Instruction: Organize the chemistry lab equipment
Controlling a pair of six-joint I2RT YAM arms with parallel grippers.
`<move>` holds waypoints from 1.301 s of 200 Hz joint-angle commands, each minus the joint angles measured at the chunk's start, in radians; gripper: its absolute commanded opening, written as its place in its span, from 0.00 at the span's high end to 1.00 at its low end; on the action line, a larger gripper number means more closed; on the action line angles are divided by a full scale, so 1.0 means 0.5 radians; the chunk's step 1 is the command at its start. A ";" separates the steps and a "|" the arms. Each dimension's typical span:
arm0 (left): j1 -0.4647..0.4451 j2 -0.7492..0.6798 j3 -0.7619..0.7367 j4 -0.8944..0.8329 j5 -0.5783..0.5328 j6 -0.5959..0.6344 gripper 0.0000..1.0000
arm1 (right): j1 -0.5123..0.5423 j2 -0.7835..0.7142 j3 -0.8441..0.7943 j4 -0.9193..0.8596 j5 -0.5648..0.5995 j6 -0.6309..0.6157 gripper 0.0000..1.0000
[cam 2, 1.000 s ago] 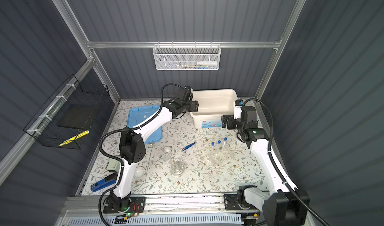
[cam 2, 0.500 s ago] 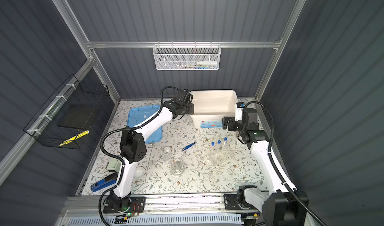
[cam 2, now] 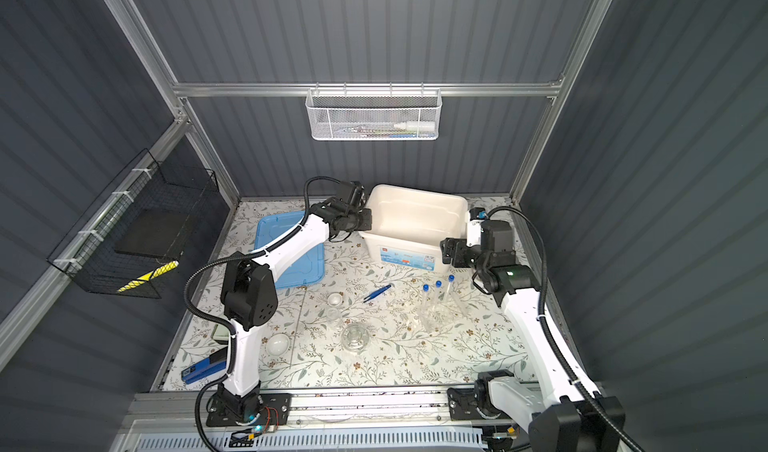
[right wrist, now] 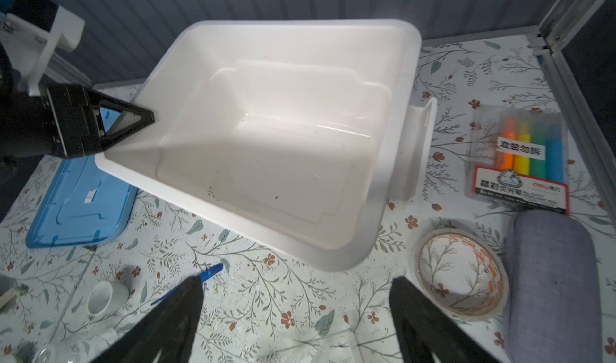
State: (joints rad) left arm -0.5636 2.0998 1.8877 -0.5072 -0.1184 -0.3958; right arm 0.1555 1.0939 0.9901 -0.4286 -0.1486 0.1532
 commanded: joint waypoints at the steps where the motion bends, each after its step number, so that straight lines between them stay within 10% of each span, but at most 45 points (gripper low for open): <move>1: 0.049 -0.118 -0.096 0.013 -0.011 -0.034 0.81 | 0.110 0.039 0.102 -0.112 0.102 -0.074 0.10; 80: 0.097 -0.341 -0.342 0.006 -0.124 -0.020 0.78 | 0.174 0.110 0.169 -0.132 0.123 0.002 0.12; 260: 0.164 -0.760 -0.875 0.026 -0.246 -0.109 0.72 | 1.075 0.355 0.381 -0.441 -0.036 -0.684 0.22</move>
State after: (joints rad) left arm -0.4942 1.7599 1.4723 -0.4934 -0.2260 -0.4366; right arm 0.6445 1.2503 1.1465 -0.6205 -0.1368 -0.1585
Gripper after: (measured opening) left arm 0.258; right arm 0.780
